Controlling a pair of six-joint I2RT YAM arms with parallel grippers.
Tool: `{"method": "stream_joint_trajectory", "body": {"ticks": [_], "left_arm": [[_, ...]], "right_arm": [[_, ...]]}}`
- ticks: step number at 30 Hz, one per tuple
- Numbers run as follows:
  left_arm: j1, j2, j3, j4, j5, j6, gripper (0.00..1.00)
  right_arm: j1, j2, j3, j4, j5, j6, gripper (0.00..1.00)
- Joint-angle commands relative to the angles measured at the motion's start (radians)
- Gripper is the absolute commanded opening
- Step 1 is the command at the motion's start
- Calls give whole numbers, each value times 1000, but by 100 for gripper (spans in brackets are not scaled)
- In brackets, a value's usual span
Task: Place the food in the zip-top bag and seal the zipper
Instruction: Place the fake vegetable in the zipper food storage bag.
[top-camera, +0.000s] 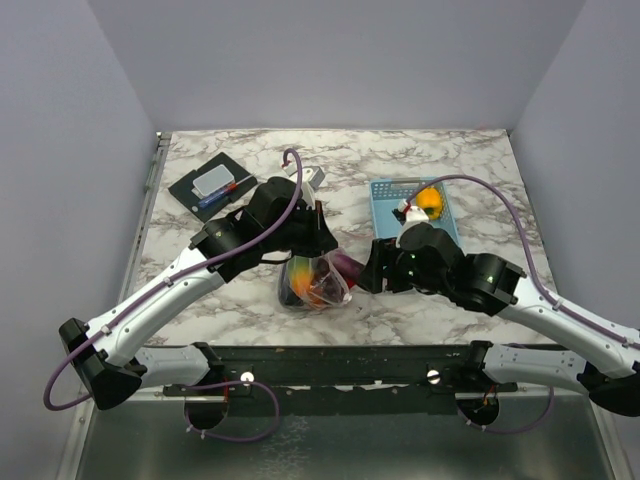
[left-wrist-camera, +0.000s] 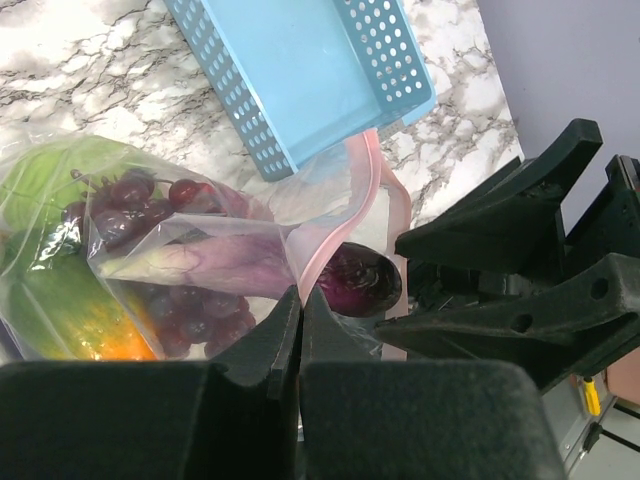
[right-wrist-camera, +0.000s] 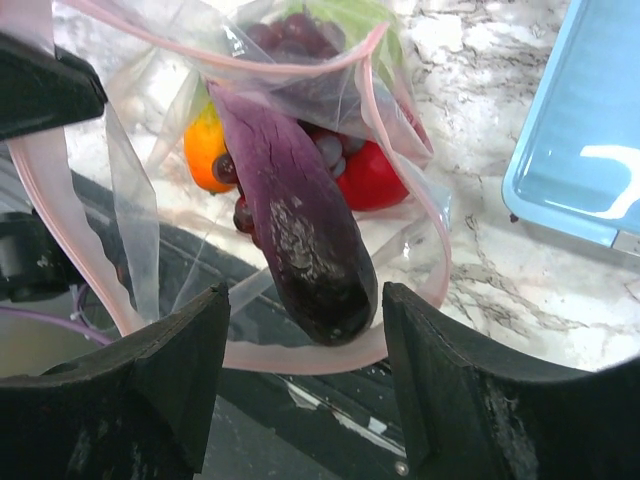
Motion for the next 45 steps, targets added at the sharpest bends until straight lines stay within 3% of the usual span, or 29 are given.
{"method": "stream_joint_trajectory", "body": {"ticks": [1, 16, 19, 25, 29, 33, 45], "left_arm": [[-2, -3, 36, 14, -21, -6, 0], [-4, -5, 37, 2, -31, -2, 0], [-4, -5, 39, 2, -30, -4, 0], [-4, -7, 38, 0, -32, -3, 0], [-4, -5, 43, -1, -25, 1, 0], [-3, 2, 42, -4, -13, 7, 0], [-3, 29, 84, -12, 6, 27, 0]], "right_arm": [[8, 6, -33, 95, 58, 21, 67], [8, -29, -164, 193, 41, 11, 66], [8, -46, -185, 208, 49, 13, 59], [8, -62, -186, 212, 71, 9, 33], [8, -50, -136, 181, 77, -30, 22], [7, 0, -44, 95, 85, -68, 17], [7, 186, 158, -45, -16, -165, 17]]}}
